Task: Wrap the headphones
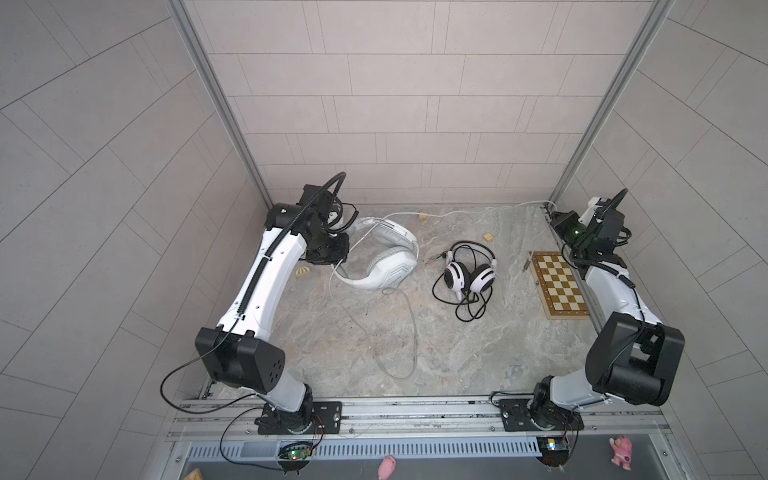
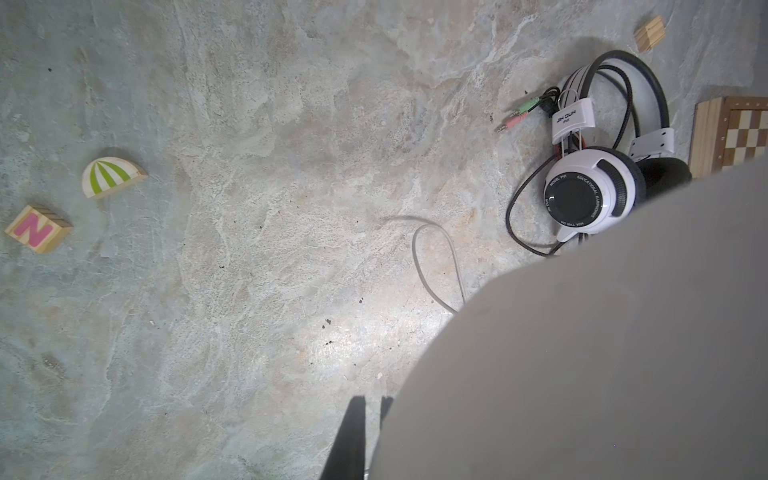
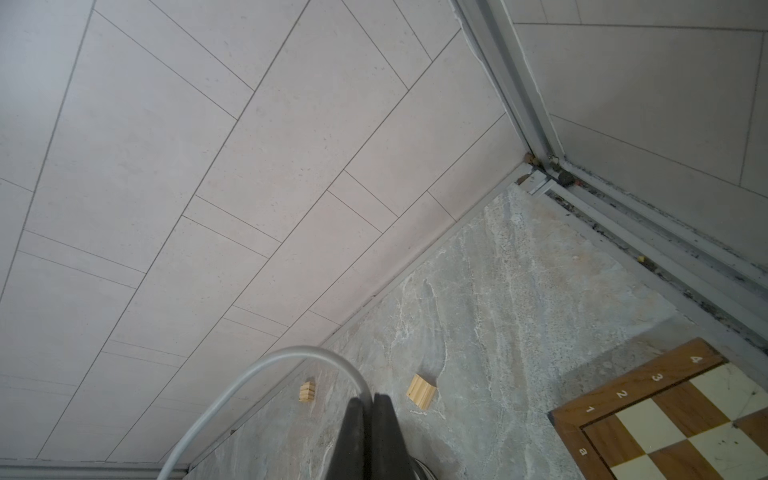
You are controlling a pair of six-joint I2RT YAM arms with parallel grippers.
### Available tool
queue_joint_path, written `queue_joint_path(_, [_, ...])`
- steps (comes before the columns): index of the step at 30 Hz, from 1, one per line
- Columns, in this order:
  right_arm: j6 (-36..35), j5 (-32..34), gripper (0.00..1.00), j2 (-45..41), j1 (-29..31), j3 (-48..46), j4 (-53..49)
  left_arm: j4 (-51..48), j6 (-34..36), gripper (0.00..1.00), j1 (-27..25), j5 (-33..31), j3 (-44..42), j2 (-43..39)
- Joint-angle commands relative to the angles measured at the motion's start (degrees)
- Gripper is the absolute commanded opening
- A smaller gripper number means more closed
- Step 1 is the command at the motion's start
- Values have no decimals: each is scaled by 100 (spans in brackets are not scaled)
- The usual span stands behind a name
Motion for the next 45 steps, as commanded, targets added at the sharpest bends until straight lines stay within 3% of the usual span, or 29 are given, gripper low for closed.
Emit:
queue_joint_path(1, [-119,373,3,161,-116,-87,-163,194,-27,0,138,484,-39,-286])
queue_joint_path(11, [-311,1093,5,664,-362,-251,-349,342,-108,0,435,838,-83,-409])
queue_joint_path(14, [-321,955,7,699,-281,-244,-282,418,-154,0,456,883,-150,-455])
queue_joint_path(16, [-688,905,10,698,-24,-52,-521,459,-217,0,450,925,-158,-428])
queue_joint_path(19, [-1159,747,18,718,435,393,-1108,420,-227,0,446,1045,-106,-329])
queue_joint_path(23, [-1641,896,43,498,985,601,-1545,364,-222,0,421,805,-128,-393])
queue_joint_path(25, [-1818,882,50,320,1185,659,-1727,290,-146,0,385,640,-118,-413])
queue_joint_path(27, [-2035,489,54,115,1399,573,-1524,231,-81,0,334,541,-177,-431])
queue_joint_path(30, [-2372,-610,56,-50,1837,450,-1131,235,-27,0,229,558,-275,-413])
queue_joint_path(33, [-2844,-1537,60,-145,2543,53,-590,179,61,0,108,606,-193,-316])
queue_joint_path(39, [-3034,-1734,69,314,3482,-407,216,48,72,0,-24,595,30,-216])
queue_joint_path(41, [-3155,-1835,91,550,3766,-271,165,-18,77,0,-56,580,126,-174])
queue_joint_path(45, [-3312,-1793,95,765,4234,-116,224,-64,55,0,-101,553,177,-197])
